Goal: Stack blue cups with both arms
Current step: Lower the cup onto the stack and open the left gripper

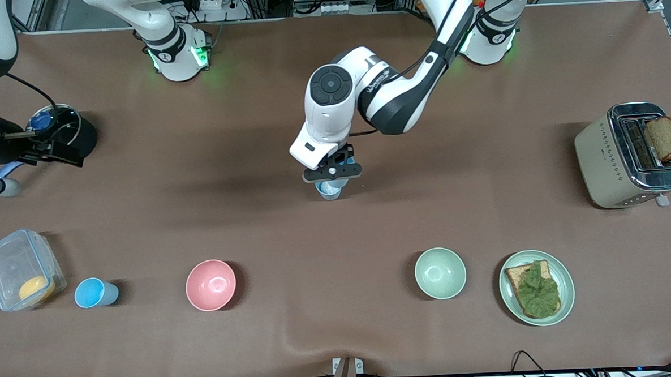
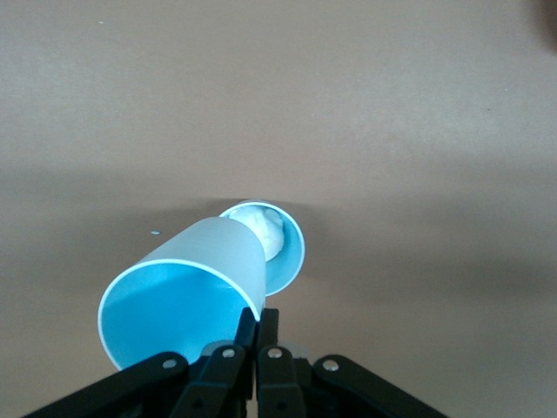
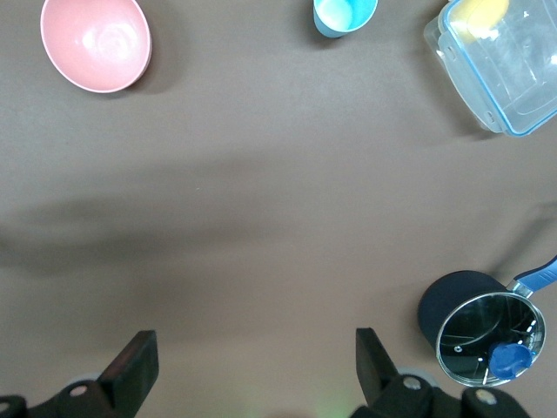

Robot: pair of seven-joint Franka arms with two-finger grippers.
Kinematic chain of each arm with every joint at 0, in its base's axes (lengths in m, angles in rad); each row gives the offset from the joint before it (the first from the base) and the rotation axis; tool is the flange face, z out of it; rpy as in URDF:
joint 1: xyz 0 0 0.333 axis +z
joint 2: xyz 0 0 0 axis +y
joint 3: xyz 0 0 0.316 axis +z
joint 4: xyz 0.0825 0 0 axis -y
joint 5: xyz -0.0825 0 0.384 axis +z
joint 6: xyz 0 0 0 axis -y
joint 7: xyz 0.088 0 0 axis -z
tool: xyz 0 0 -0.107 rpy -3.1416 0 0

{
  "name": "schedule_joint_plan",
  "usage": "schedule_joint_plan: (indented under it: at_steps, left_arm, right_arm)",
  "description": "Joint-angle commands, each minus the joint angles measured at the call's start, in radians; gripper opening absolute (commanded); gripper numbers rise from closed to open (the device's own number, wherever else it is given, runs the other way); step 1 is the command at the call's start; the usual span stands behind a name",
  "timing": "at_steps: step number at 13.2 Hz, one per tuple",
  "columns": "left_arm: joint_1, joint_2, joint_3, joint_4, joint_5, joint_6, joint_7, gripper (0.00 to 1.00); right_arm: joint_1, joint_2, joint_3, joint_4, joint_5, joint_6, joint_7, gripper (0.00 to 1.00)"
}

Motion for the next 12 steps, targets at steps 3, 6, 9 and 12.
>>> schedule_joint_plan:
  at_steps: [3, 6, 9, 12]
  left_arm:
    - [-0.025, 0.044, 0.017, 0.057, -0.021, 0.037, -0.067, 0.0]
    - [-0.036, 0.06, 0.019, 0.057, -0.021, 0.058, -0.071, 0.0]
    - [-0.031, 0.058, 0.019, 0.056, -0.021, 0.06, -0.069, 0.21]
    - [-0.028, 0.055, 0.02, 0.051, -0.021, 0.058, -0.069, 0.42]
  right_arm:
    - [0.009, -0.014, -0.003, -0.005, -0.014, -0.007, 0.007, 1.0]
    - [0.008, -0.014, -0.003, -0.005, -0.014, -0.007, 0.007, 1.0]
    - [0.008, -0.014, -0.003, -0.005, -0.014, -0.007, 0.006, 1.0]
    - [0.008, -0.014, -0.003, -0.005, -0.014, -0.007, 0.006, 1.0]
